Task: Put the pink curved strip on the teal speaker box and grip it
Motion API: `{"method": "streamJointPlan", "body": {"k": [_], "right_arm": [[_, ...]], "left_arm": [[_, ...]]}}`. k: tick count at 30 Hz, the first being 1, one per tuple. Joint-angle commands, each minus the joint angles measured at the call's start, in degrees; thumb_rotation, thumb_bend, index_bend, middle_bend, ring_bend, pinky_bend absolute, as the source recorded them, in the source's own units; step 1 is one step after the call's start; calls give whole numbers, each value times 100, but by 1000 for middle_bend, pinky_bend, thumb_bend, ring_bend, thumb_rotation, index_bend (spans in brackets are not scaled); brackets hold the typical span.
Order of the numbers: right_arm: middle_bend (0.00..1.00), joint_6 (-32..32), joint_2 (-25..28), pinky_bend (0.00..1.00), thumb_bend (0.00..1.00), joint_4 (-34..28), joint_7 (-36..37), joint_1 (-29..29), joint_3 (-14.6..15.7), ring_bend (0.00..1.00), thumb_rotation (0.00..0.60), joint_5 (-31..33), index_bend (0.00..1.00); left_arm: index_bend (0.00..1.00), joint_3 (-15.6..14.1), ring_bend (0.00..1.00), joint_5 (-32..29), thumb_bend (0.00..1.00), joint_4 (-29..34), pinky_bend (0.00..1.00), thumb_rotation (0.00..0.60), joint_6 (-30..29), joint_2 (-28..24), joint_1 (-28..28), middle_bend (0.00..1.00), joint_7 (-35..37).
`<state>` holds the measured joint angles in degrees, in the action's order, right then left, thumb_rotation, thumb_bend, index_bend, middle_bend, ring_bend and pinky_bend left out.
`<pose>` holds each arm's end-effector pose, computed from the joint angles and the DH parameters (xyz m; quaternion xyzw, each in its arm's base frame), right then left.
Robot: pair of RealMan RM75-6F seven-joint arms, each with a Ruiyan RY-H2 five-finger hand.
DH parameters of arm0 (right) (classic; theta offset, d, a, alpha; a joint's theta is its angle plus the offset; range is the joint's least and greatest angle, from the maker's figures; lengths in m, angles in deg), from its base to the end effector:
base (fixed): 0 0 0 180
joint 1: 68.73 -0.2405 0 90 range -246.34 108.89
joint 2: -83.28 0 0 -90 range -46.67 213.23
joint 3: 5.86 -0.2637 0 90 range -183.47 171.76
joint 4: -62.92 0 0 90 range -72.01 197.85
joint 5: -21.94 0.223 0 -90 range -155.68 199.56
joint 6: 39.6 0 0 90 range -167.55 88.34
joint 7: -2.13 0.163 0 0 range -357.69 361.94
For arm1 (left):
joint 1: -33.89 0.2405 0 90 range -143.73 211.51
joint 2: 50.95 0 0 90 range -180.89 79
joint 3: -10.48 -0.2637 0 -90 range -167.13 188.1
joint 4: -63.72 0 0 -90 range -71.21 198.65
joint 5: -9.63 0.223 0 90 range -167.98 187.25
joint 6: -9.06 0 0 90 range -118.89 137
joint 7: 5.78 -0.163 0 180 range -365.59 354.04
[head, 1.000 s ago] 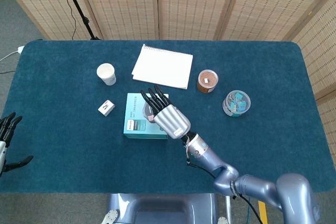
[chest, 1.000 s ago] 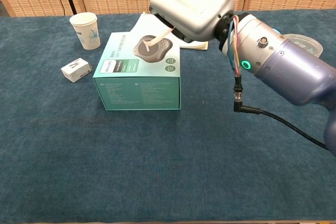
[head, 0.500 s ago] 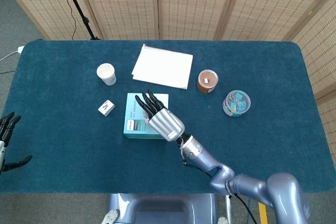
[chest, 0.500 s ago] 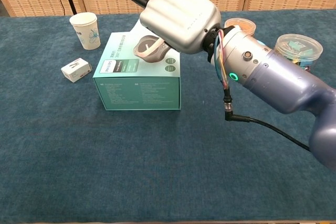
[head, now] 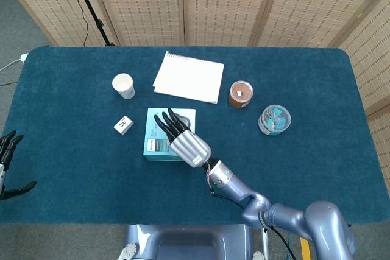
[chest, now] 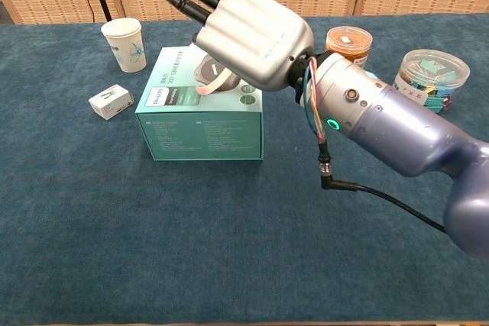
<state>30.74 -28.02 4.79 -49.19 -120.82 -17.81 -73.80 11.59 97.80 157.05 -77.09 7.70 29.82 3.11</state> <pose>-0.0235 -0.3556 -0.0968 0.7476 0.1462 0.4040 0.5065 -0.3253 0.1906 0.1763 -0.5884 -0.4095 -0.4105 0.5636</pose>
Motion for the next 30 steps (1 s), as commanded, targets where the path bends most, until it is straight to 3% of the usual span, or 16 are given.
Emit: {"method": "streamJointPlan", "body": {"k": [1,8,13,20,21,23,25,27,30], "right_arm": [[0,9,50,0,561,-106,-80,9,-6,0,600,18,320],[0,94,262,0,562,-415,-264,30,-7,0,600,-34,215],[0,185,784,0,560,-909,-435,159,-137,0,600,56,108],[0,547,1614,0,557,-1570,-187,566,-190,0,600,163,99],[0,603,1730,0,517,-1665,-94,636,-180,0,600,174,96],[0,810,2015,0,344,-1867,155,860,-176,0,600,239,84],[0,982,2277,0,84,-2084,424,1089,-150,0,600,324,66],[0,1168,2520,0,2,-2300,715,1346,-133,0,600,457,54],[0,1445,2859,0,0,-2613,1194,1740,-58,0,600,613,48]], "left_arm": [[0,-2,0,6,0,0,0,600,-1,-5,0,0,8],[0,-15,0,34,0,-11,0,600,-15,-24,10,0,85],[0,-32,0,61,0,-13,0,600,0,-29,4,0,96],[0,-45,0,156,0,-39,0,600,-46,-25,-2,0,169],[0,-41,0,163,0,-40,0,600,-43,-28,-10,0,179],[0,-22,0,229,0,-49,0,600,-52,-30,-52,0,215],[0,11,0,305,0,-68,0,600,-73,-25,-105,0,242],[0,49,0,456,0,-108,0,600,-120,-17,-183,0,240],[0,109,0,704,0,-123,0,600,-193,-39,-316,0,241]]}}
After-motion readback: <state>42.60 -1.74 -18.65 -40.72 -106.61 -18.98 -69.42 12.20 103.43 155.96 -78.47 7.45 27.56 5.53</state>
